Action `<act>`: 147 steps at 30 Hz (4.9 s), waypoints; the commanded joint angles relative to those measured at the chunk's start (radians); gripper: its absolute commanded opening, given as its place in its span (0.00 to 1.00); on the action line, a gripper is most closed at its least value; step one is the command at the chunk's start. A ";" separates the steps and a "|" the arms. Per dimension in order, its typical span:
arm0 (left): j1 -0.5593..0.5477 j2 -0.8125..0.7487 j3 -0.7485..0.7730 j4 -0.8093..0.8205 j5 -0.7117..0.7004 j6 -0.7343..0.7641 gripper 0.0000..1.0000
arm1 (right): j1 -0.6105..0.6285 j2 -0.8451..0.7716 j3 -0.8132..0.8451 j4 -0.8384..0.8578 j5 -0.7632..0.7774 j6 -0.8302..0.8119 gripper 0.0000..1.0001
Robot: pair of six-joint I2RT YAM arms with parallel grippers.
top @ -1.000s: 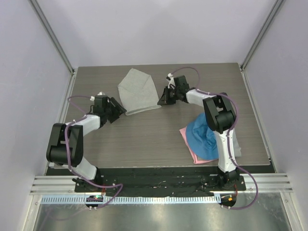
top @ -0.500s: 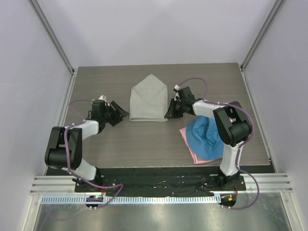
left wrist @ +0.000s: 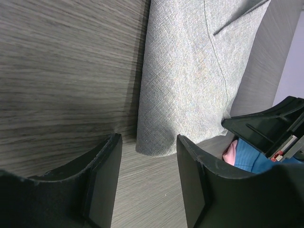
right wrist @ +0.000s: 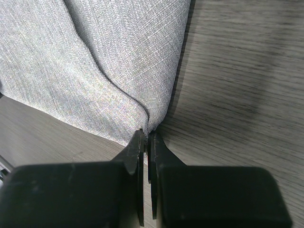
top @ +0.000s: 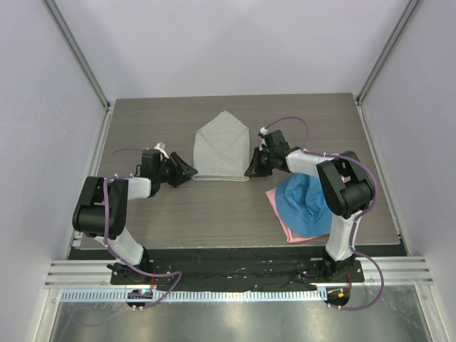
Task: Fold the napkin, place the utensils inside, and roll it up
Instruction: Fold the napkin, then place the utensil onto the napkin
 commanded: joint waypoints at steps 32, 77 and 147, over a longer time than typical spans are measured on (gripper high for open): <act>-0.032 0.082 0.240 -0.331 0.064 0.015 0.00 | 0.162 -0.239 0.080 0.012 0.406 -0.416 0.86; 0.161 0.100 0.254 -0.472 0.343 0.038 0.00 | 0.620 0.146 -0.122 0.716 1.078 -1.010 0.69; 0.040 -0.288 -0.076 -0.155 -0.197 0.085 0.81 | 0.158 0.502 0.793 -0.664 -0.505 -0.672 0.01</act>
